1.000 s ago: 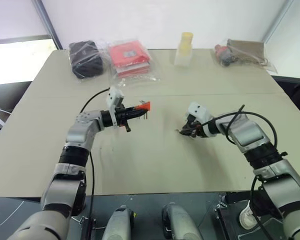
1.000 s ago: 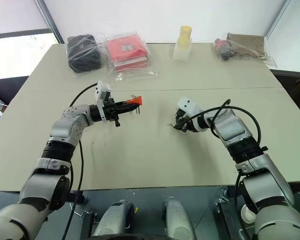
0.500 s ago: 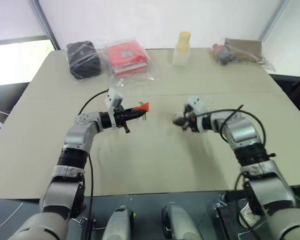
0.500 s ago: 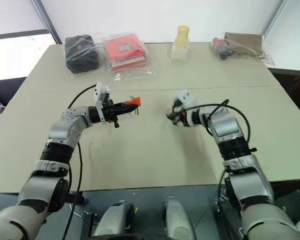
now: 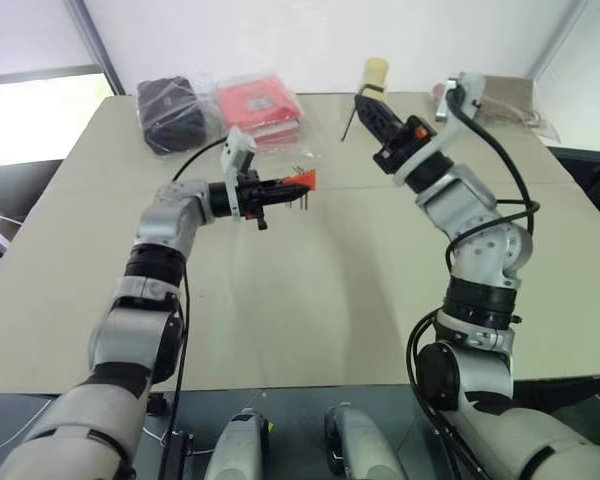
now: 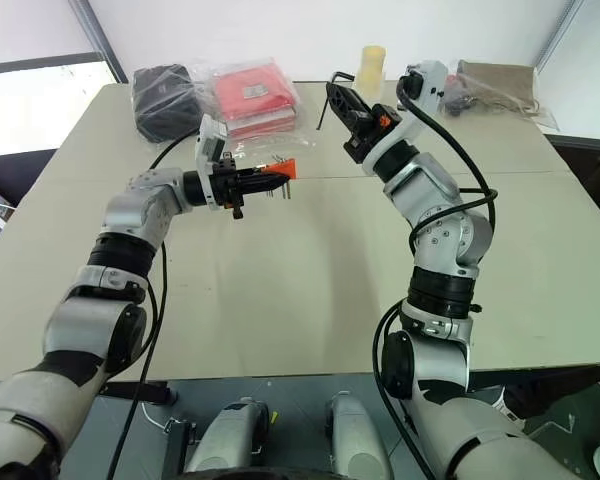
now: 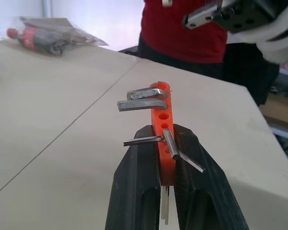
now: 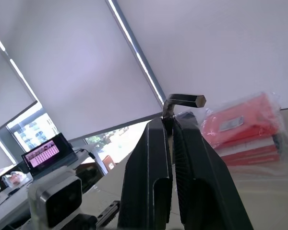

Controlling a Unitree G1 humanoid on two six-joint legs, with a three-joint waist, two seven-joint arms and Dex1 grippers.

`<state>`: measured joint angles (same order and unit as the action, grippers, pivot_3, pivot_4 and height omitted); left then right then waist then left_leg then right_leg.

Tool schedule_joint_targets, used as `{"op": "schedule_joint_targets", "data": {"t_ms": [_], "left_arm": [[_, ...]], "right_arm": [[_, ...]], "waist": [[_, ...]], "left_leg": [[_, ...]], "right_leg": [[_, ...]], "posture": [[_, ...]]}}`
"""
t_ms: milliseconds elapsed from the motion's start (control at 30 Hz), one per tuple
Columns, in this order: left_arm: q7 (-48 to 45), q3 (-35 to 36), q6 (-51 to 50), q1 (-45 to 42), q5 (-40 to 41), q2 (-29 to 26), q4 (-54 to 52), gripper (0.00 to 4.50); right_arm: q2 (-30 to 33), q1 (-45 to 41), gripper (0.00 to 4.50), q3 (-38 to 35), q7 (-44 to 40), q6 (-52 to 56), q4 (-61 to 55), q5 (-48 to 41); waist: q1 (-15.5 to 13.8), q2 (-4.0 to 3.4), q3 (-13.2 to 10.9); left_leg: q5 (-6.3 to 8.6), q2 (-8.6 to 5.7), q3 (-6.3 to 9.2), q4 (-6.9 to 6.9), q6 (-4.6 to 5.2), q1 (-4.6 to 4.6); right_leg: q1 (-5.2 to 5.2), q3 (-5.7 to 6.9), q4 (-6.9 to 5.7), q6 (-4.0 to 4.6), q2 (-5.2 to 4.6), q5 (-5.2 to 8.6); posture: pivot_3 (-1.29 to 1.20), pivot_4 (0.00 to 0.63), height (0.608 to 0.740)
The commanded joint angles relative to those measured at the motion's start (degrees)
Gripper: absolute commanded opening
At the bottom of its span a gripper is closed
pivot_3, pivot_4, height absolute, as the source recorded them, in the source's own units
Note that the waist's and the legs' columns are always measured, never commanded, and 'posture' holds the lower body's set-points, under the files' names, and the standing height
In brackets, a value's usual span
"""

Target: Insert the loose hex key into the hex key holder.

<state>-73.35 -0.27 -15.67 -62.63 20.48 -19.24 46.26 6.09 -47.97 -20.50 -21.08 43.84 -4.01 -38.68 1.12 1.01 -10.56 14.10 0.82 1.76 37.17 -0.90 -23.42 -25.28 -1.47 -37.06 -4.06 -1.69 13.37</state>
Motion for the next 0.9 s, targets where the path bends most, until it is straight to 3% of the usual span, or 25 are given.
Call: {"op": "schedule_joint_targets", "data": {"t_ms": [33,900], "left_arm": [[-2.51,1.11,2.23,-3.88,-0.14,0.13,2.33,0.00],[-6.09,1.49,6.92,-7.02,-3.73,0.79,6.99,0.00]], "right_arm": [[0.44,0.02,0.05,1.56,0.30,-0.59,-3.60,-2.18],[3.22,4.25,0.05,6.61,0.83,-2.90,-4.22,-3.49]], "waist": [[0.17,-0.01,-0.01],[-0.01,-0.03,-0.02]], "left_leg": [[0.00,0.00,-0.01,-0.02,0.00,0.00],[0.00,0.03,0.01,-0.02,0.00,0.00]], "right_leg": [[-0.01,-0.01,0.00,0.00,0.01,0.00],[-0.03,-0.02,-0.01,0.00,0.05,0.01]], "posture": [[0.00,0.150,0.740],[0.00,0.150,0.740]]}}
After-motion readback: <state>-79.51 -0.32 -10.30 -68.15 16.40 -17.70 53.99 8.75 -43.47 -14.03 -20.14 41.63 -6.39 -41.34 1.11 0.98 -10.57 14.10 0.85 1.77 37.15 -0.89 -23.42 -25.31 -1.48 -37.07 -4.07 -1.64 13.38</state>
